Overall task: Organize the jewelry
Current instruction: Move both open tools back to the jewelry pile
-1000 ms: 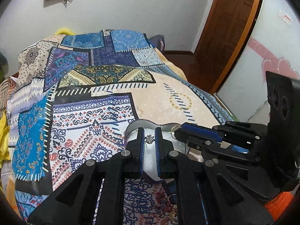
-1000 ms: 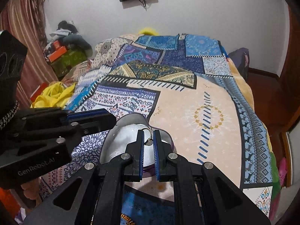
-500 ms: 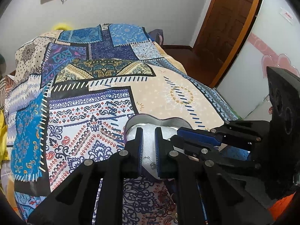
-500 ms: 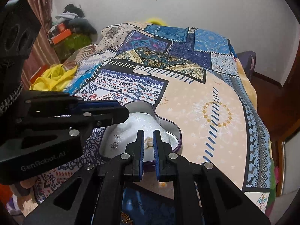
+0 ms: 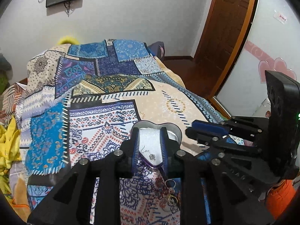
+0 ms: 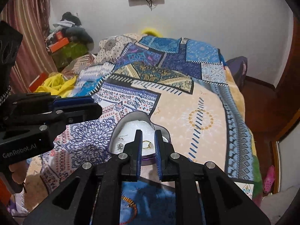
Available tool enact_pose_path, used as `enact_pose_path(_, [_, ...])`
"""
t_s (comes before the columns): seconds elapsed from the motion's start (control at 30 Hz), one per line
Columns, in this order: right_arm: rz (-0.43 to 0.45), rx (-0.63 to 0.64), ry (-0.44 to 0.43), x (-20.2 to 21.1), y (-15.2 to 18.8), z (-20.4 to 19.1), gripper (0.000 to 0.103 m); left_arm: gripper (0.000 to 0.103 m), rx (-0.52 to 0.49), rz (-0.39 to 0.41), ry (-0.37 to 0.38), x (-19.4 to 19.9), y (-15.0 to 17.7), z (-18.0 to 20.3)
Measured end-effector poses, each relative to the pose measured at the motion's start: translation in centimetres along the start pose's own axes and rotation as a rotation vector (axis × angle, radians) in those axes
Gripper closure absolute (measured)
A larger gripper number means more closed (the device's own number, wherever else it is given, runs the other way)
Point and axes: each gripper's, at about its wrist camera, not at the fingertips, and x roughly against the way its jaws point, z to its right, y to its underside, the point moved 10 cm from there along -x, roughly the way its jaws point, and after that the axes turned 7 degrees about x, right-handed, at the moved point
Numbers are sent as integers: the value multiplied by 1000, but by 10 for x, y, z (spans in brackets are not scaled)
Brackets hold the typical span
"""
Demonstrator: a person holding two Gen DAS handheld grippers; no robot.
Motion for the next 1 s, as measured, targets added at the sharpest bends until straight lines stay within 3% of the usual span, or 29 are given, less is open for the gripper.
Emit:
enact_pose_path(0.07, [17,-6,3,10,-2,-1,84,72,0,15,-6,12,0,0])
enact_pose_path(0.23, [45,3,23,32,-1,-8,80,68,-3,39,-15,37,5,0])
enact_pose_path(0.37, [72,-2,31,47,3,-13,63,59,-13,54,-31,54,13,0])
enact_pose_path(0.73, [38,-15,24,54,33,-28,61,58,-26,13,-46,69,54,-3])
enact_pose_path(0.87, [-5,-25,21,47,52,-35,41,58,-17,-32,-61,62,76,-10])
enact_pose_path(1.0, [-58,-27,-2,31,73,-43,39,58,1,-67,-68,58,98,-17])
